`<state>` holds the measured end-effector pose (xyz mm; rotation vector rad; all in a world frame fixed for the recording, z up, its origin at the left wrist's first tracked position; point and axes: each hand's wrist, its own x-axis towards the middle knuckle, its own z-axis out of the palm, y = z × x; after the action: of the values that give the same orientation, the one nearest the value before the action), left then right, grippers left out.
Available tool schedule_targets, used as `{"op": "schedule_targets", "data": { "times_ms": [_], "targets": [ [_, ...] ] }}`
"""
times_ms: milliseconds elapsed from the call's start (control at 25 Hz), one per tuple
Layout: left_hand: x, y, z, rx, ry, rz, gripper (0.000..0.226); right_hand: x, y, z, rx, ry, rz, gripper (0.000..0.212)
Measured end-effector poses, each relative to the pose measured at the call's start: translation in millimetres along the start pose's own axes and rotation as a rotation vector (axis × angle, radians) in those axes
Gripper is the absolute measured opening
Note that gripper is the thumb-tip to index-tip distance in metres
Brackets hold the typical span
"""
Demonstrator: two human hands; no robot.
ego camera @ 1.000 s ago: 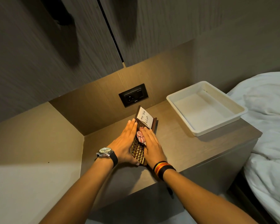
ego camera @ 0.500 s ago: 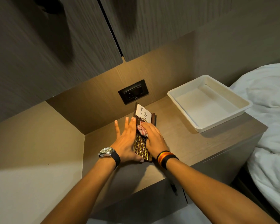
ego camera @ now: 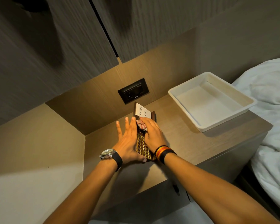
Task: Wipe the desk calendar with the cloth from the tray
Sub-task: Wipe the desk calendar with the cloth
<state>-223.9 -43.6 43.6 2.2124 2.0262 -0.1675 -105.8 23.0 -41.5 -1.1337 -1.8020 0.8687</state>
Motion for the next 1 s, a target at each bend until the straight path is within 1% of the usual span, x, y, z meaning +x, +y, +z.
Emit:
{"op": "schedule_targets", "data": {
  "times_ms": [160, 240, 360, 440, 560, 640, 720, 800, 960, 1000],
  "targets": [
    [-2.2, 0.4, 0.8, -0.077, -0.008, 0.016, 0.165, -39.4, 20.3, -3.2, -0.022, -0.087, -0.094, 0.075],
    [-0.3, 2.6, -1.8, -0.101, -0.012, 0.028, 0.164, -27.4, 23.9, -6.8, -0.013, -0.053, -0.077, 0.070],
    [2.9, 5.4, -5.6, -0.121, -0.026, 0.015, 0.164, 8.6, -0.3, -2.1, 0.008, 0.028, 0.024, 0.060],
    [2.2, 6.8, -7.0, -0.136, -0.038, 0.009, 0.163, 3.3, -6.6, -0.5, 0.024, -0.001, 0.013, 0.060],
    [1.8, 6.9, -6.2, -0.164, -0.031, 0.015, 0.163, -29.6, 14.7, -12.6, 0.011, -0.116, -0.090, 0.070],
    [2.5, 7.7, -8.1, -0.156, -0.030, 0.021, 0.162, -19.0, 18.7, -18.2, 0.001, -0.109, -0.086, 0.068],
    [2.9, 8.6, -8.4, -0.145, -0.027, 0.011, 0.162, 4.0, 8.1, -14.3, -0.012, -0.062, -0.016, 0.060],
    [3.0, 9.4, -8.3, -0.133, -0.030, -0.001, 0.162, 9.1, 0.3, -7.1, -0.051, -0.039, 0.018, 0.057],
    [2.7, 7.8, -7.0, -0.139, -0.028, -0.001, 0.161, -24.0, 14.6, -5.5, -0.047, -0.087, -0.039, 0.060],
    [3.6, 7.3, -7.1, -0.140, -0.028, 0.002, 0.161, -21.2, 16.2, -7.4, -0.046, -0.088, -0.051, 0.060]
  ]
}}
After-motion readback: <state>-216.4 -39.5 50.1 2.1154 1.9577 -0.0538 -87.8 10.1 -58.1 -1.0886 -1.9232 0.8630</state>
